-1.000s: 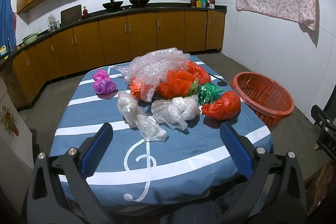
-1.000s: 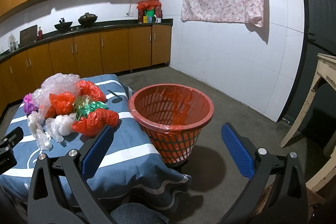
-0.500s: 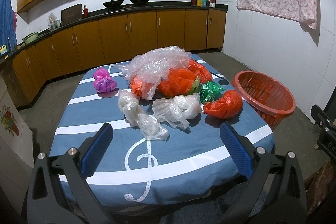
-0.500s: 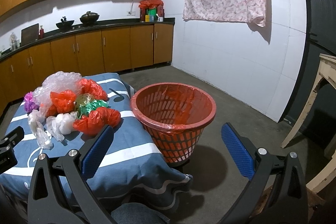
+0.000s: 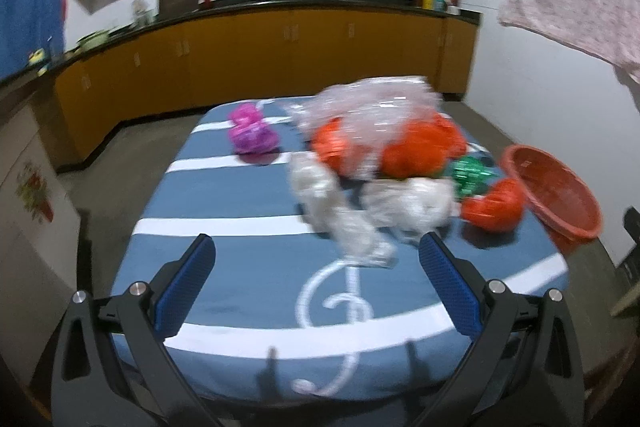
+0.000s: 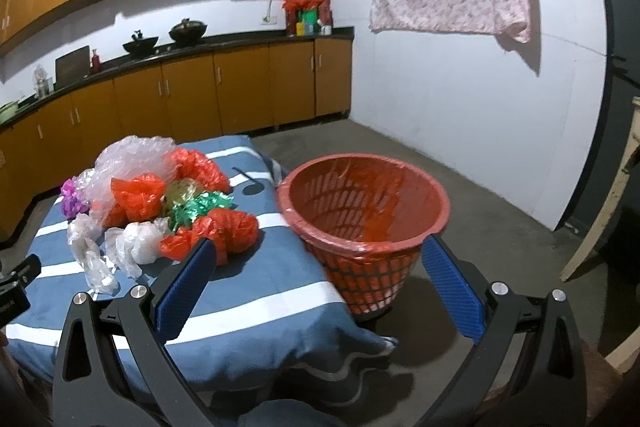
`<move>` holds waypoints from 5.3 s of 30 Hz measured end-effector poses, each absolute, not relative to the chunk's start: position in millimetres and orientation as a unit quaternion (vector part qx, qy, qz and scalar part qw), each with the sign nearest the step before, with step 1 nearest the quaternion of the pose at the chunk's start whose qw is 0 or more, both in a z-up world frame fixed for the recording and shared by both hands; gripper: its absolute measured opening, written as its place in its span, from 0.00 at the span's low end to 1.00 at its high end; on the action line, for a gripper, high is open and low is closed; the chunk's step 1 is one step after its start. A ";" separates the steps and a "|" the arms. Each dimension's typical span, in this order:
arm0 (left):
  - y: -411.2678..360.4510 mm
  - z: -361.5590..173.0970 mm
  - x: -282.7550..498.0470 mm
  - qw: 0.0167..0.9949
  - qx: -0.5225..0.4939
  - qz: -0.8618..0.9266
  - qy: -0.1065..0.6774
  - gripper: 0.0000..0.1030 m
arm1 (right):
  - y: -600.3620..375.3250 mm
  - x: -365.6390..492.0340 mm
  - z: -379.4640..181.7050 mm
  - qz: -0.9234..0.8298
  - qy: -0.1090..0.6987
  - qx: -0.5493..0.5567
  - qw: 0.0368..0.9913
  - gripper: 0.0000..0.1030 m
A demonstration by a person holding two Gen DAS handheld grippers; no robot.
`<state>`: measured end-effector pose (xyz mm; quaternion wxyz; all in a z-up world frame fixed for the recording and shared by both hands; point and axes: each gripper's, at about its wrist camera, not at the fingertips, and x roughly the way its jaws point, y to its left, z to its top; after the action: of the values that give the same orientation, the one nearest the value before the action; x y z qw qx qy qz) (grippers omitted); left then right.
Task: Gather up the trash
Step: 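Grasp the red plastic bag with the right tool while the left tool grasps the white bag, then carry both bags over the orange wastebasket and open both tools to drop them, then grasp the green bag with the right tool while the left tool grasps the bubble wrap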
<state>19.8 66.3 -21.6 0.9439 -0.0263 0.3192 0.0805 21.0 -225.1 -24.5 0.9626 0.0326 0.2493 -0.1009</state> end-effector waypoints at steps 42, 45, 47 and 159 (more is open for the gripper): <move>98.7 -86.2 153.2 0.902 -0.066 0.064 0.421 0.33 | -168.5 155.6 -105.8 0.000 0.425 0.094 0.900 0.44; 99.3 -81.8 146.5 0.907 -0.064 0.053 0.413 0.27 | -170.3 151.8 -101.9 0.001 0.419 0.091 0.903 0.44; 98.8 -76.3 140.3 0.912 -0.061 0.045 0.404 0.25 | -171.5 146.9 -96.7 0.002 0.411 0.088 0.907 0.44; 86.1 5.6 118.0 0.957 -0.029 0.062 0.282 0.71 | -185.5 143.5 -39.3 0.033 0.319 0.036 0.946 0.58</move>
<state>118.0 86.1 5.6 0.9569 -0.0295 0.2821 0.0620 143.5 -185.5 -39.3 0.9464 0.0359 0.3192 0.0333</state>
